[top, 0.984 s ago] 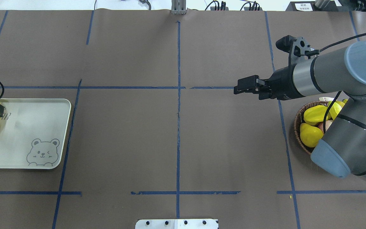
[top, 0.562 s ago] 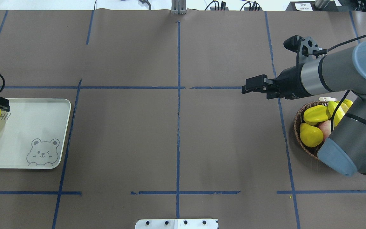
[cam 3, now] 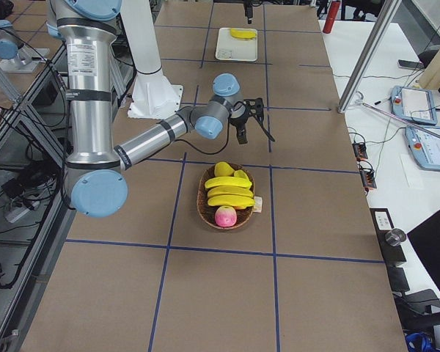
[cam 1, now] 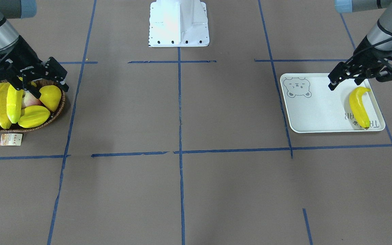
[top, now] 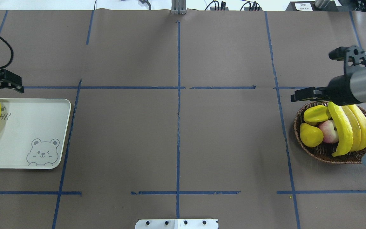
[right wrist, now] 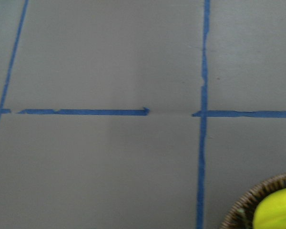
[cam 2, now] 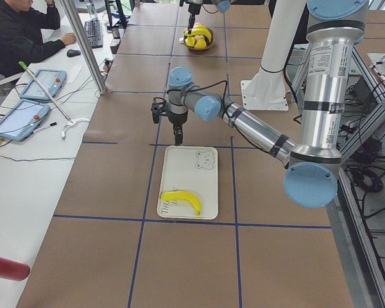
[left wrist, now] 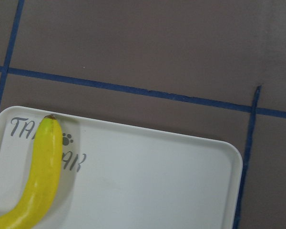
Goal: Transfer all bananas from basket to plate
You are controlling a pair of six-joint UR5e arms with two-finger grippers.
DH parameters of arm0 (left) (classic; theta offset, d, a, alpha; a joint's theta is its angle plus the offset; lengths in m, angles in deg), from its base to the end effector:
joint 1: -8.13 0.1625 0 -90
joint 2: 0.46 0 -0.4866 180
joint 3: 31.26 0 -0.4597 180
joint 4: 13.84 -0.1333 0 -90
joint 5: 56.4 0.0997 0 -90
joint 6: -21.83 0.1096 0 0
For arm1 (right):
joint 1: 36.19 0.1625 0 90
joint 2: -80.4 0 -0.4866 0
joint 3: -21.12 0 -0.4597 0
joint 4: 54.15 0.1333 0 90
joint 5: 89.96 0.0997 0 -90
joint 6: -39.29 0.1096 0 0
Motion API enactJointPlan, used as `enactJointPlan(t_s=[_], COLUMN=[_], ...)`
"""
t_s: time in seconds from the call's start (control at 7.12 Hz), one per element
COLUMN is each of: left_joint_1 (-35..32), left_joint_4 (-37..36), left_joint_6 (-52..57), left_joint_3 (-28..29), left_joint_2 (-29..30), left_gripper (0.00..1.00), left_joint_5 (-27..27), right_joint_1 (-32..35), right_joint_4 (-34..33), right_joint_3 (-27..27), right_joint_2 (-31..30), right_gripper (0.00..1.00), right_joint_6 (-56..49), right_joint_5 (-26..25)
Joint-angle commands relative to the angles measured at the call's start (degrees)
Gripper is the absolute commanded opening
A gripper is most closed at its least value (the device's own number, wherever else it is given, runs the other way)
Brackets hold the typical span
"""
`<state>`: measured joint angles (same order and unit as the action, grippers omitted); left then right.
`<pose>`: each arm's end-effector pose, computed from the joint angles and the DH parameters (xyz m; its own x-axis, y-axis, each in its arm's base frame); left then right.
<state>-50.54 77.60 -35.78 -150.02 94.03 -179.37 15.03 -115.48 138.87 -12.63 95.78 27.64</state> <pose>0.2266 -0.5139 0.4144 0.6586 -0.2177 -0.7203 0.2401 0.9680 -0.0730 -0.2672 -0.4643 0.4341 0.5642 -0.0789 0.8218 -0.1756 0.9612 0.2128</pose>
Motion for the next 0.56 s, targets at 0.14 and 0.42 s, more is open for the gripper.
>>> enactJointPlan(t_s=[0.14,0.42], left_joint_1=[13.1,17.1], left_joint_4=[-1.0,-1.0], left_joint_6=[-18.3,-21.7], left_joint_3=[-1.2,-0.9], left_joint_2=[9.2,10.7], left_gripper=[0.99,0.99], left_joint_5=[3.2,6.4], right_joint_1=[1.4,1.4], right_joint_4=[0.2,0.1], right_joint_3=[2.8,-0.3], right_joint_2=[-10.0,-10.1], right_gripper=[1.0,1.0], right_joint_6=[-3.6,-3.2], right_joint_5=[-0.3,0.3])
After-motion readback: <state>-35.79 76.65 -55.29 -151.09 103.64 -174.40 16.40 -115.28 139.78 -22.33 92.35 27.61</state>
